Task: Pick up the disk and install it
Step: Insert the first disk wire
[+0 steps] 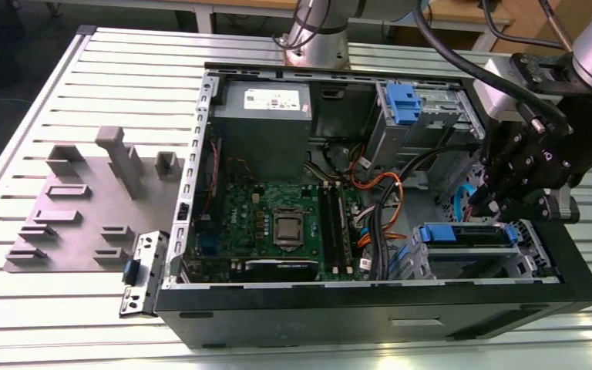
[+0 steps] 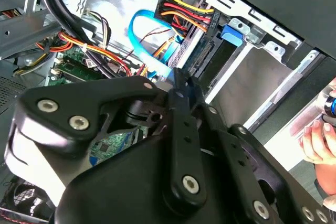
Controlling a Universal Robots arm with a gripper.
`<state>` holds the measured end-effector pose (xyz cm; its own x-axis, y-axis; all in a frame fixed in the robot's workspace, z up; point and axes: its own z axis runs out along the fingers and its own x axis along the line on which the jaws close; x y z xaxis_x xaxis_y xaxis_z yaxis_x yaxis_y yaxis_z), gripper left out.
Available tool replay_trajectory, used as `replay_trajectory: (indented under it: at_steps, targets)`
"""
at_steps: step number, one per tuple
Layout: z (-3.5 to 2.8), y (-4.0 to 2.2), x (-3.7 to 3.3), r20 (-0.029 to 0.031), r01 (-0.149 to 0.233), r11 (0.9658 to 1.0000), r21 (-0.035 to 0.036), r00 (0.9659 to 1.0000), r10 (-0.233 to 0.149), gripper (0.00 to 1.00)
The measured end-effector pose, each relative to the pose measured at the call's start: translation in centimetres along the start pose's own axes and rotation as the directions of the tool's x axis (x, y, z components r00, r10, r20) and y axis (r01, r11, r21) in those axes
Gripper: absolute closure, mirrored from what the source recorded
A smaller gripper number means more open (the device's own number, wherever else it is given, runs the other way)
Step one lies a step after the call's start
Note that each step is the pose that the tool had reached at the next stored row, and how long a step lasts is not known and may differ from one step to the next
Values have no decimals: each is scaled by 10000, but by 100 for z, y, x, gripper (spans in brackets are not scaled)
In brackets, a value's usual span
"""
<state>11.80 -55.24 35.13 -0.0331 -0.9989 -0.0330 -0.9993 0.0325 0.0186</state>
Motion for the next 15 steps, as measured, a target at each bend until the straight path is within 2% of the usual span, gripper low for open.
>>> replay_trajectory:
  at_steps: [1,2,15]
  targets:
    - [0,0,0,0,0,10000,0,10000,0,78]
    - [0,0,0,0,0,10000,0,10000,0,84]
    - [13,0,1,0,0,10000,0,10000,0,84]
